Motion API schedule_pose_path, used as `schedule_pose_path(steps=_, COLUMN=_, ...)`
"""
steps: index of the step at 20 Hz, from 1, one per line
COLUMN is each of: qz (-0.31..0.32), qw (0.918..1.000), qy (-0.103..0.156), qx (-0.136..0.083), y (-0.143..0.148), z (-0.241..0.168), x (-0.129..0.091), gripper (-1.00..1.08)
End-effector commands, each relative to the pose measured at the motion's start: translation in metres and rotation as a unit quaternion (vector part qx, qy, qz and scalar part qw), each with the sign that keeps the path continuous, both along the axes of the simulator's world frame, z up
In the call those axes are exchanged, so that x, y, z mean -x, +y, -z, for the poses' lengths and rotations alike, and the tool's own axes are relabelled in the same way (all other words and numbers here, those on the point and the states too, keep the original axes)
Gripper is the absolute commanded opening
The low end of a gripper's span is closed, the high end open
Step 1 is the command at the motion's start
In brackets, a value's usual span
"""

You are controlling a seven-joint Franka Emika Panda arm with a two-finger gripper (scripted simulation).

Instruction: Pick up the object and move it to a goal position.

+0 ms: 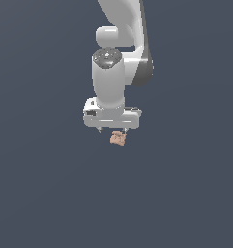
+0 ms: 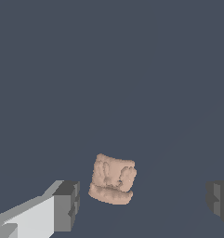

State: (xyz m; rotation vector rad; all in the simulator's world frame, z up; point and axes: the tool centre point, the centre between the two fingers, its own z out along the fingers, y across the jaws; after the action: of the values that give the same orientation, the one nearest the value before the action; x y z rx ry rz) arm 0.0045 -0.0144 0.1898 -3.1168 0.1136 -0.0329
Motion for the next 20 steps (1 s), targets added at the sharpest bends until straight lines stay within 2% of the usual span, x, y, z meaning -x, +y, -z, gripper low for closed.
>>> schedule_pose_path(steps=1, qz=0.000, qw=1.0000, qy=0.000, qx=0.000, y=0.000, z=0.000, x=0.000, gripper=1.00)
schedule_pose_path(steps=10, qz=0.005, qw=0.9998, qy=-0.012, qx=0.014, y=-0.028, z=-0.008, x=-0.003, gripper=1.00)
schedule_pose_path(steps=20, qz=0.020, qw=0.9997, qy=-0.008, qx=0.012, y=-0.018, z=0.010, x=0.005, gripper=1.00)
